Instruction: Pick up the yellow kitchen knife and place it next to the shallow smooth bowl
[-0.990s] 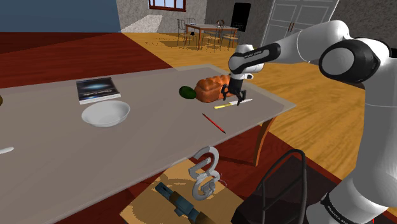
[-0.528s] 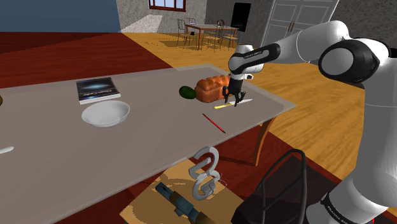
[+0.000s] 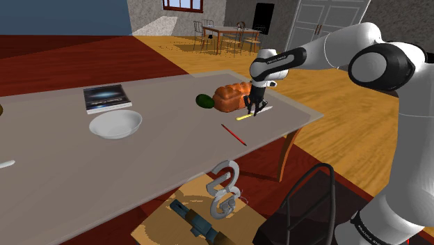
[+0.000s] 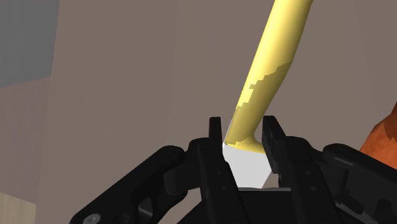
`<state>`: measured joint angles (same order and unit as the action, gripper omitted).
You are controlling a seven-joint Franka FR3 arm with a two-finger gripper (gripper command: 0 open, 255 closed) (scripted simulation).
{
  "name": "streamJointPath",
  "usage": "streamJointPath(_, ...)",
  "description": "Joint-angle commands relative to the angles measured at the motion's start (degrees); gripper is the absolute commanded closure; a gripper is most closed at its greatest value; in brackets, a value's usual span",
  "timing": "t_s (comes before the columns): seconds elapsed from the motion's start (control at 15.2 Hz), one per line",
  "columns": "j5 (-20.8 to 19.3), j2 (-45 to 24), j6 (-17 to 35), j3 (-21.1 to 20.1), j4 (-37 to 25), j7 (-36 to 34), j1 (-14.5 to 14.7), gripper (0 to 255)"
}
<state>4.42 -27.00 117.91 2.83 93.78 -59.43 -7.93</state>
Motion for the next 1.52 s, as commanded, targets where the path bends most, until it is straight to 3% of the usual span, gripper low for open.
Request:
streamJointPath(0.0,-0.01,-0.06,0.01,0.02,-0.04,0.01,-0.02,255)
streamJointPath(1.45,-0.56,4.44,-14.85,0.23,-10.42,-0.86,-0.07,255)
